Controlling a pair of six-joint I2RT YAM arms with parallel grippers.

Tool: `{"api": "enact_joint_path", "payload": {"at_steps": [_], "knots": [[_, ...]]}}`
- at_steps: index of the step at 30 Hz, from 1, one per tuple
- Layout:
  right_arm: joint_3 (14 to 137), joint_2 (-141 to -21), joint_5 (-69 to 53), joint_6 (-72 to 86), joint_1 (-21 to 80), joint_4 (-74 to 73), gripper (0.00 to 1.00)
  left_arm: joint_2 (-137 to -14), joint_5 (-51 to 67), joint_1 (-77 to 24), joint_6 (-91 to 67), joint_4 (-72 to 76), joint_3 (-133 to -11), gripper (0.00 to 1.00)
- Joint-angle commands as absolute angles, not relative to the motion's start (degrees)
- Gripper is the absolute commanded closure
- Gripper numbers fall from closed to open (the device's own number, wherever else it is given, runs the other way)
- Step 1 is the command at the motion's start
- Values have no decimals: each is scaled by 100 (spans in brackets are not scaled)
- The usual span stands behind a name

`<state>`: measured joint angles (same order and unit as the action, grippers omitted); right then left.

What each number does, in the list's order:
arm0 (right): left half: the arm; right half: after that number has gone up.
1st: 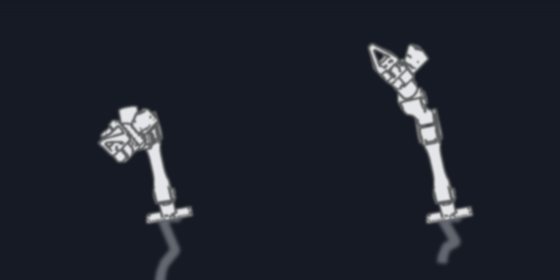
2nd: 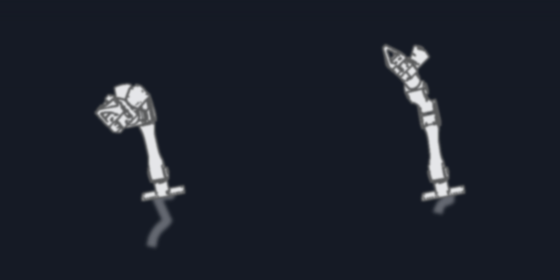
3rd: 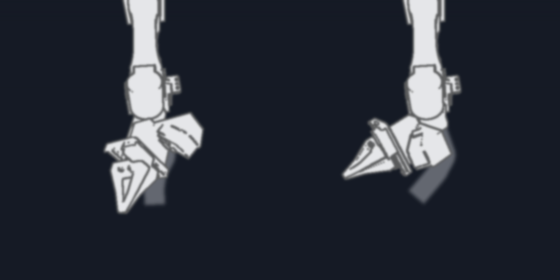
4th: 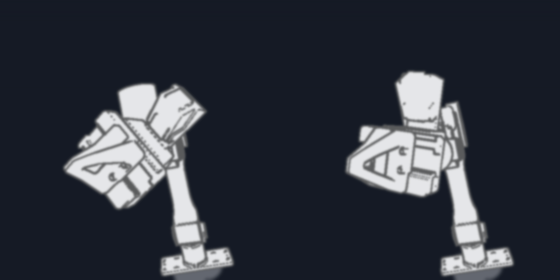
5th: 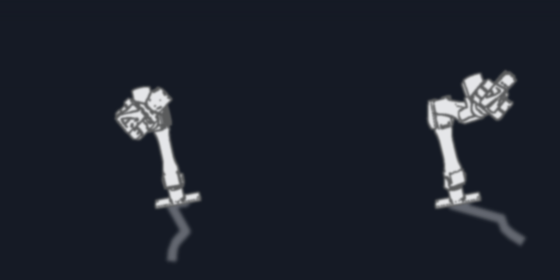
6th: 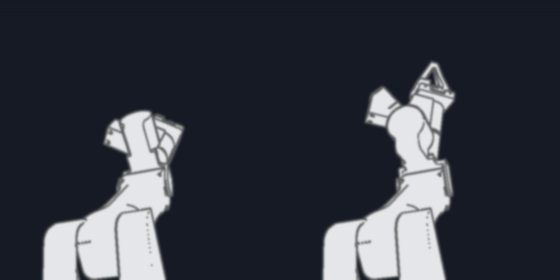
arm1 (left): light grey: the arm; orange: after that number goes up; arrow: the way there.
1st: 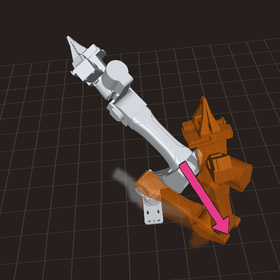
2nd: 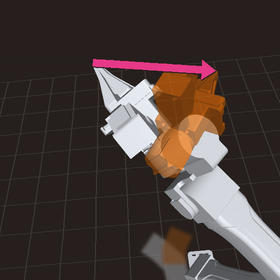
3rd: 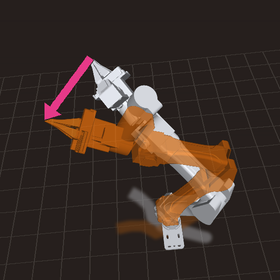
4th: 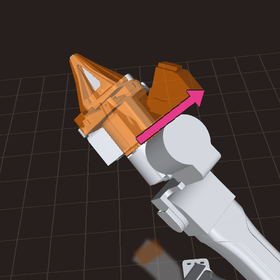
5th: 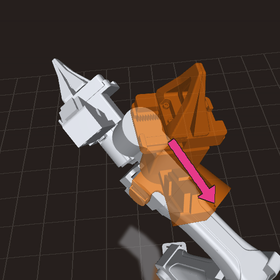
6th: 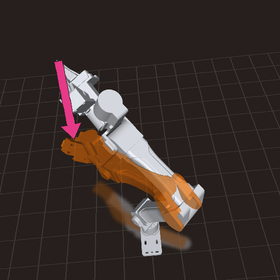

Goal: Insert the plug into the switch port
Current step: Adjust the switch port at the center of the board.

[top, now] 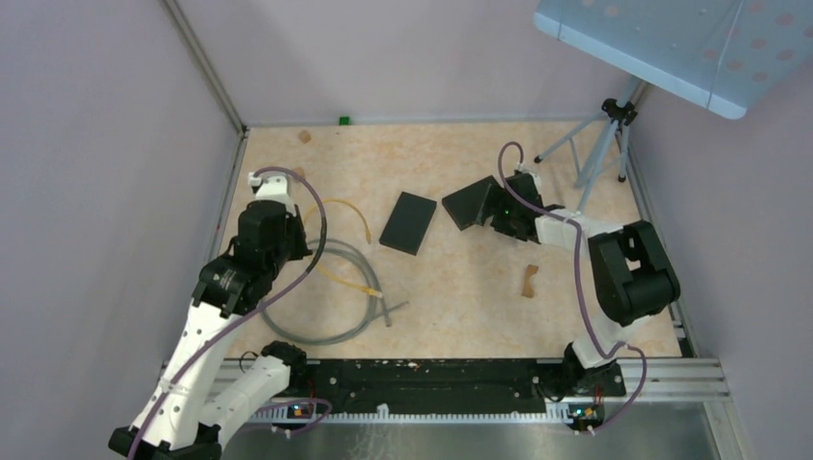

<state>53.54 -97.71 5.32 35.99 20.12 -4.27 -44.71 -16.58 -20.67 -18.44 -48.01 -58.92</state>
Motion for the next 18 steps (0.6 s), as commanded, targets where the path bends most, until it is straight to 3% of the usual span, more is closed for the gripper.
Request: {"api": "enact_joint_path", "payload": {"at_steps": [1, 9, 18], "knots": [[4848, -8994, 243, 3492, 2101, -804, 12, -4637, -1220, -2055, -1748, -4343, -6190, 100], [5697, -8757, 571, 2537, 2941, -1341, 14, -4528, -1271, -2050, -1903, -4248, -6067, 100], [7579, -10428, 217, 1663, 3423, -1282, 15, -4207, -1359, -2051, -1883, -4603, -5906, 100]]}}
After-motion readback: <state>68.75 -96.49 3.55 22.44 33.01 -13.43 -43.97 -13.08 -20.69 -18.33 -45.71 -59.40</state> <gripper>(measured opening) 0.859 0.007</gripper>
